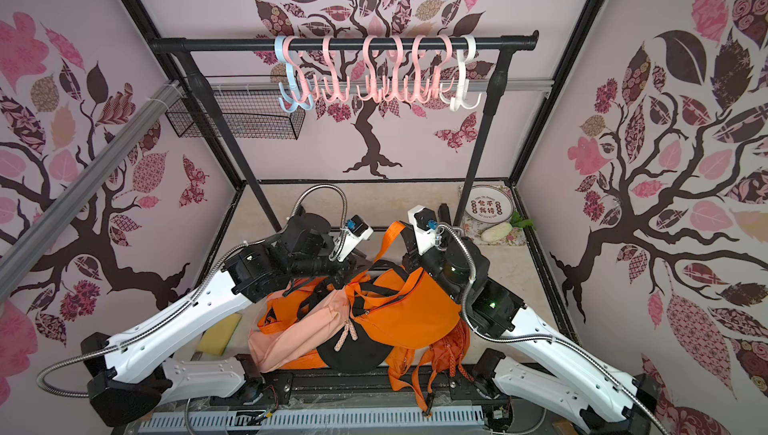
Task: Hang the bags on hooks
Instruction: Pick up the bag from the bag.
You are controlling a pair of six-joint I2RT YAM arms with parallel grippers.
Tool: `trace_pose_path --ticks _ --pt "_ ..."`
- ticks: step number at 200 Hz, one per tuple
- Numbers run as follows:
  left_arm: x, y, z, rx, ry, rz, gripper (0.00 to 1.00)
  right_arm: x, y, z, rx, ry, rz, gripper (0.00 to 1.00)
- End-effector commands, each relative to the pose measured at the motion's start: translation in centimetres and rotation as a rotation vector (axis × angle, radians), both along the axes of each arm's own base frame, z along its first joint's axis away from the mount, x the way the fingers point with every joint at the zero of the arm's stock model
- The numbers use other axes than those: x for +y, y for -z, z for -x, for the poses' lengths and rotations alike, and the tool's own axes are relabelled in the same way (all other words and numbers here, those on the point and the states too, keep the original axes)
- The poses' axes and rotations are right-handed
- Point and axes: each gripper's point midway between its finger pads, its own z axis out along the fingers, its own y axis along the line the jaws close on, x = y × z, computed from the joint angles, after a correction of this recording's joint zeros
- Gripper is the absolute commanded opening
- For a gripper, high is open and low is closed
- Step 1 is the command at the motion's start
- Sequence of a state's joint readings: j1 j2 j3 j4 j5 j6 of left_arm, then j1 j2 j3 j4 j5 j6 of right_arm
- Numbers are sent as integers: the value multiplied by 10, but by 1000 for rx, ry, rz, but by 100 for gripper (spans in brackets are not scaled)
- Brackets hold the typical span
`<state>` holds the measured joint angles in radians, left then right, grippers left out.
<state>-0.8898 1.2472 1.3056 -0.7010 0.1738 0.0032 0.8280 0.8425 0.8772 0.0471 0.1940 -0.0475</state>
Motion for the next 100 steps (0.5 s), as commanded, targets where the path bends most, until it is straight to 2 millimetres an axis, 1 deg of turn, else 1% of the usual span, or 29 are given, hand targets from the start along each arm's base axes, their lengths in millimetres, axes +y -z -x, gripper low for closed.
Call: trace_pose_path --ticks 1,16,31,35,50,72,84,93,100 --pt "-14 2 6 5 66 65 32 0 -16 13 22 -58 -32 0" --pt "-16 7 2 -2 58 59 36 -2 -18 17 31 -66 -35 0" --pt "-18 7 2 -3 64 77 42 -4 -21 19 34 -66 -37 0" --pt "-19 7 4 -1 71 85 44 -5 -21 19 36 -62 -36 0" --pt "-23 4 12 -11 104 116 46 -6 -21 18 41 -50 -22 0" --pt "-19 -4 26 -59 127 164 50 -7 -17 12 56 -25 9 0" --pt "-15 -3 31 -81 127 191 55 -5 -14 10 65 -19 19 0" --pt "-13 2 33 -86 127 194 56 -4 -14 10 68 -23 19 0" --pt "-12 7 30 -93 110 183 57 -3 -16 11 68 -31 17 0"
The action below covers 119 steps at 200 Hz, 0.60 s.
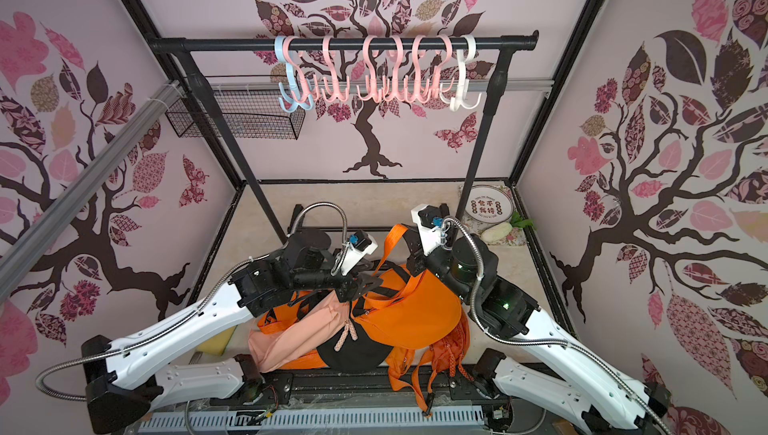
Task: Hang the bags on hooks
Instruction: Pick up the bag from the bag.
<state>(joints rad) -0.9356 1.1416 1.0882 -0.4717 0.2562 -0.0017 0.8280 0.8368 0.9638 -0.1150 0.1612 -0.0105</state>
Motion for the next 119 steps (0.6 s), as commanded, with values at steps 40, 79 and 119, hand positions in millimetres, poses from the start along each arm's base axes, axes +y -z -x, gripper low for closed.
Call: trace_pose_path --ticks 40,79,119 --pt "-1 17 -34 -96 -119 -43 55 -1 -33 11 -17 -41 -46 0" --pt "-16 23 -46 -86 -120 -48 50 -5 -42 15 -16 -43 -49 0" --pt "-8 -1 -65 -134 -190 -21 0 -16 -41 11 11 19 -24 0"
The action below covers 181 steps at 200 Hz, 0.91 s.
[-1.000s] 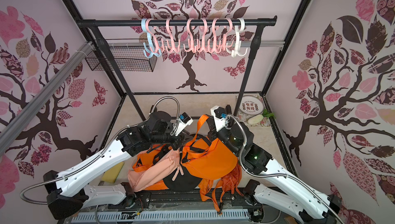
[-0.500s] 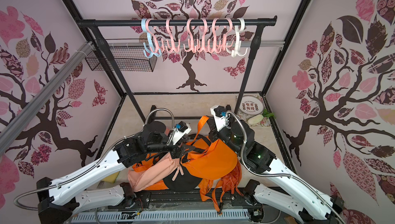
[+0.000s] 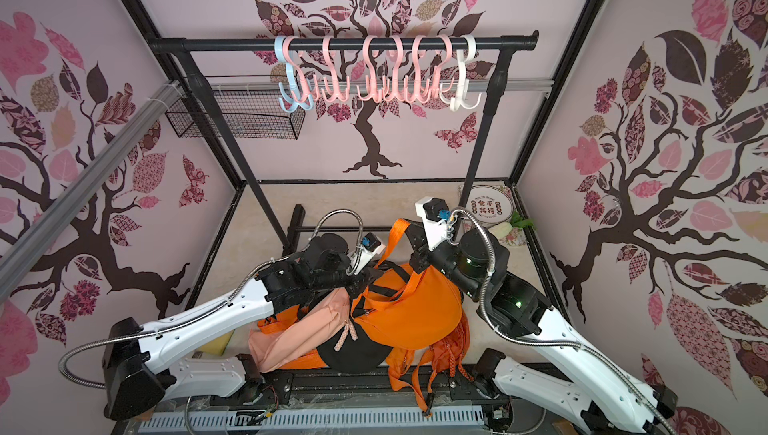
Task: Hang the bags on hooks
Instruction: Pick up the bag from the bag.
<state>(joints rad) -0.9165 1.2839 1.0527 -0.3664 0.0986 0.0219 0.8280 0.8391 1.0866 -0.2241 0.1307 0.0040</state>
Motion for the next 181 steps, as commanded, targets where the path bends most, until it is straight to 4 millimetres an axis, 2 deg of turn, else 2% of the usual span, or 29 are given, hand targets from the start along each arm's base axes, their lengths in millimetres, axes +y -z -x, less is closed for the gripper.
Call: trace_pose_path --ticks 1,22,28,42,43,49,57,61,63,70,71,79,84,105,126,138,157,176,180,181 --pt "-1 -50 -17 -100 -42 89 0 -12 -10 -1 10 52 0 0" --pt "-2 -89 -17 -111 -42 114 0 -26 -12 -15 38 173 42 0" --pt "-3 -106 -16 -119 -38 131 0 -29 -14 -19 42 193 47 0" --pt "-4 -134 -20 -120 -55 141 0 -39 -27 -29 62 244 26 0" --pt "-3 -144 -20 -131 -56 156 0 -40 -28 -29 64 245 24 0" --pt "-4 -156 -23 -132 -67 159 0 -43 -34 -33 71 252 11 0" --pt "-5 -167 -27 -130 -82 152 0 -54 -48 -41 83 276 -29 0" --pt "-4 -181 -30 -143 -96 163 0 -55 -53 -42 86 276 -43 0" --pt "-5 -181 -32 -138 -99 155 0 -58 -57 -44 87 281 -53 0" --pt "-4 -199 -36 -144 -110 168 0 -66 -69 -49 83 294 -85 0" --pt "-6 -194 -38 -135 -112 155 0 -68 -74 -49 80 298 -98 0" --pt "-8 -204 -47 -126 -129 160 0 -74 -90 -52 67 308 -136 0" --pt "-8 -222 -51 -136 -136 191 0 -75 -100 -52 55 309 -151 0" --pt "-21 -258 -64 -144 -145 269 0 -71 -136 -56 24 298 -192 0" --pt "-35 -286 -76 -141 -163 345 0 -72 -162 -60 0 315 -209 0" --pt "-42 -295 -85 -148 -179 390 0 -74 -175 -60 -17 322 -220 0" --pt "-51 -299 -96 -146 -202 442 0 -79 -191 -61 -45 348 -231 0" --pt "-60 -305 -105 -126 -208 501 0 -81 -200 -69 -56 383 -215 0" --pt "-63 -305 -108 -120 -211 512 0 -79 -196 -74 -44 388 -199 0" --pt "-63 -305 -108 -119 -211 515 0 -80 -200 -72 -52 388 -207 0"
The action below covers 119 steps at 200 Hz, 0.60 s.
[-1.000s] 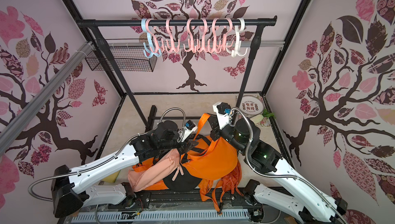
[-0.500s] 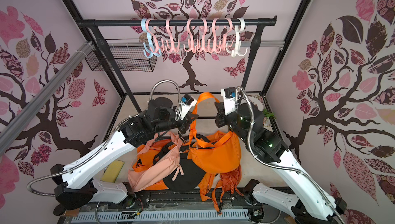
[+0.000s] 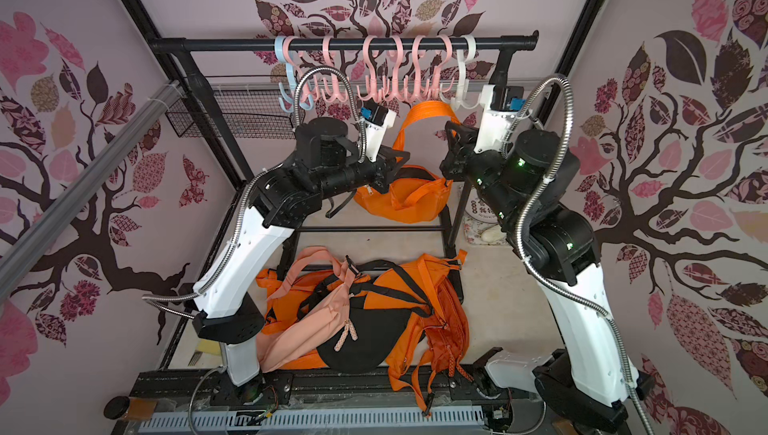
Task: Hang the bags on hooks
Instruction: Pick up the bag from the bag, then hang the bag on the hook.
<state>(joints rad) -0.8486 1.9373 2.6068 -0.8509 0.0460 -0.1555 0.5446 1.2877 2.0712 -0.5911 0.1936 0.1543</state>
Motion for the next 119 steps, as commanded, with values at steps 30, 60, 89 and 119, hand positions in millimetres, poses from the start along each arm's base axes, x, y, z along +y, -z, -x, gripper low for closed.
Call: trace_pose_path --ticks 30,60,89,119 --pt "-13 -31 -16 33 3 210 0 -4 -27 -12 -24 60 23 0" --pt "-20 -34 -25 54 22 278 0 -9 -45 -17 -53 92 24 0" --pt "-30 -23 -35 89 36 294 0 -19 -52 -24 -67 116 3 0" --pt "-40 -12 -42 118 51 298 0 -37 -45 -44 -21 70 -70 0"
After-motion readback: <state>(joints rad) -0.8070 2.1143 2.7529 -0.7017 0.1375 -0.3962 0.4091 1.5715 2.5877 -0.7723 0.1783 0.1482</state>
